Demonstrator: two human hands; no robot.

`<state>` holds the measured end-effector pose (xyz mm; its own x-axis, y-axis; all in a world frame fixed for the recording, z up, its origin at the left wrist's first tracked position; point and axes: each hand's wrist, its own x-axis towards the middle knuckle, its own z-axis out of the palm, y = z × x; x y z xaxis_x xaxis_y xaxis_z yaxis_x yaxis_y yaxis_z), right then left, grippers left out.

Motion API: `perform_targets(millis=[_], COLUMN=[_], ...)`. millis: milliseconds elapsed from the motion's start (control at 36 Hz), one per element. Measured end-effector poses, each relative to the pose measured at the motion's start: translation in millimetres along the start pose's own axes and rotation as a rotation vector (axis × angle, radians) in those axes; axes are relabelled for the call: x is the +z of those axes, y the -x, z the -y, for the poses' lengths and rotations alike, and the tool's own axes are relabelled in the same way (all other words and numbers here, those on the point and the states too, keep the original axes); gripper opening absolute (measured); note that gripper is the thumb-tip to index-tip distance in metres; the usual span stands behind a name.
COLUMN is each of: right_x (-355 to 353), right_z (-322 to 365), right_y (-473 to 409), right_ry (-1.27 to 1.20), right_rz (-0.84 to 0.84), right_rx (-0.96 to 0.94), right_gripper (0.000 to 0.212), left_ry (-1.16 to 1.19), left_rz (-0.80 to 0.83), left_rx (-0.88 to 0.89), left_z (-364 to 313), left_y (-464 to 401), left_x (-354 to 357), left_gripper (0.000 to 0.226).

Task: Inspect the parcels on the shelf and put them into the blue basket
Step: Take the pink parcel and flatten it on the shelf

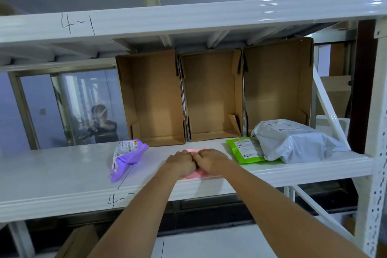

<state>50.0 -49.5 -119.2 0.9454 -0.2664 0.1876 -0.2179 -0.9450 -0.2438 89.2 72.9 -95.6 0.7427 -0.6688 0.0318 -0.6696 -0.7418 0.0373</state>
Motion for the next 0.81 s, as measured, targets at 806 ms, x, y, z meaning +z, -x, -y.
perform_targets(millis=[806], right_x=[1], right_z=[8], right_y=[-10], right_ry=[-0.119], right_rz=[0.073], right_rx=[0.104], right_gripper=[0.069], left_ry=[0.121], left_rz=[0.078], left_rx=[0.001], left_z=[-3], left_y=[-19], left_x=[7], left_gripper=[0.046])
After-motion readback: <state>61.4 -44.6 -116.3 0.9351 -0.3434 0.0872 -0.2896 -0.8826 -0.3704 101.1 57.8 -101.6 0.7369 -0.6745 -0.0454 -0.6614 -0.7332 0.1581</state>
